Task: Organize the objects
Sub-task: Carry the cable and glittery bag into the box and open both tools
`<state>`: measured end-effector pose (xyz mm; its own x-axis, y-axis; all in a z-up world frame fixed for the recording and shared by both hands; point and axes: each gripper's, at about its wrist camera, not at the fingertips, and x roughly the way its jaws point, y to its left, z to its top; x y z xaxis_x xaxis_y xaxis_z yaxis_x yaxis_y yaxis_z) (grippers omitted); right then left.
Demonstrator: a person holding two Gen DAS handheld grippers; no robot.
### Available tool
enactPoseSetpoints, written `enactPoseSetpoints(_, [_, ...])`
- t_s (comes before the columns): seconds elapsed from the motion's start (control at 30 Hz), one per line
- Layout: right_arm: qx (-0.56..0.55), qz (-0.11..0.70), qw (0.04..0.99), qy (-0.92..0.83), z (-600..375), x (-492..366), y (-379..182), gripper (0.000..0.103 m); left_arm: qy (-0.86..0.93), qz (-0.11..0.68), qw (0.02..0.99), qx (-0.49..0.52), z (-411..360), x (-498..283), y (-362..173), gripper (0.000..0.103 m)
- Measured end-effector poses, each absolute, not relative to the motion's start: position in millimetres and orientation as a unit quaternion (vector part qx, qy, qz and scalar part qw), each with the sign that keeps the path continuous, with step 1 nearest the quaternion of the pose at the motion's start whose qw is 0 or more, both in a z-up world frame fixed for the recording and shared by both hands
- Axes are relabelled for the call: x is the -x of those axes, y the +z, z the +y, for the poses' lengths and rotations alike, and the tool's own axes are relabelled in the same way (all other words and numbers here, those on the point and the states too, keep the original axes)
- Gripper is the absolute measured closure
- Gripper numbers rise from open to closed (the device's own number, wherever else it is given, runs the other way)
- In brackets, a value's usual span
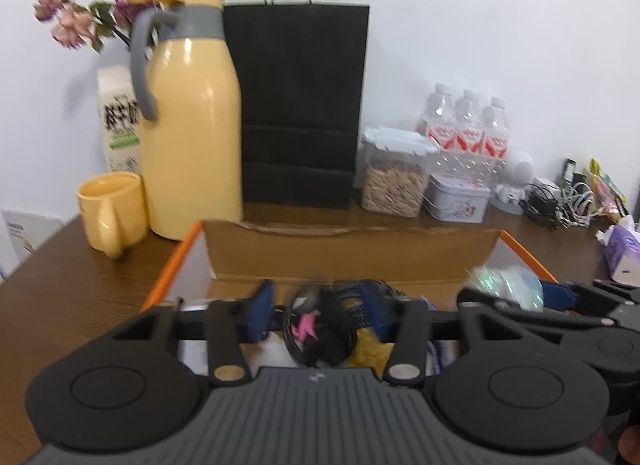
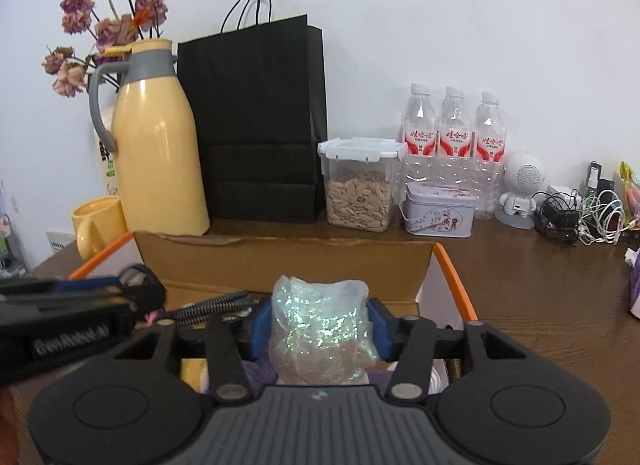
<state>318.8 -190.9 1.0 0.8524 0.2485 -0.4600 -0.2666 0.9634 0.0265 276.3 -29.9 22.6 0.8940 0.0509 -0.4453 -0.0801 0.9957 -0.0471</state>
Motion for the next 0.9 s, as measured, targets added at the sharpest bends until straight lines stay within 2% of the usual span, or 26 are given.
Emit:
enactPoseSetpoints(0.03, [0.022, 0.239, 0.962, 0.131, -190, -318, 1, 0.035, 0.042, 0.221, 0.974, 0.029, -29, -274, 25, 0.014])
enactPoseSetpoints(0.07, [0.024, 0.239, 0.962, 0.127, -190, -315, 1, 0.028, 0.05, 0.211, 0.976, 0.025, -29, -271, 27, 0.004])
enactPoseSetpoints(0.1, [0.029, 0.236, 0.964, 0.12, -189, -313, 1, 0.016, 0.058, 0.201, 0.978, 0.021, -29, -267, 30, 0.001])
enactPoseSetpoints(0.23, [0.038, 0.229, 0.966, 0.115, -188, -305, 4, 0.0, 0.066, 0.187, 0.98, 0.027, -26, -259, 36, 0.0])
enactPoseSetpoints(0.57, [0.038, 0.232, 0.964, 0.121, -190, -297, 9, 0.0, 0.066, 0.187, 0.979, 0.034, -23, -253, 42, 0.0])
enactPoseSetpoints(0.9, [0.046, 0.192, 0.969, 0.149, -191, -257, 33, 0.0, 0.045, 0.152, 0.987, 0.034, -25, -210, 64, 0.0])
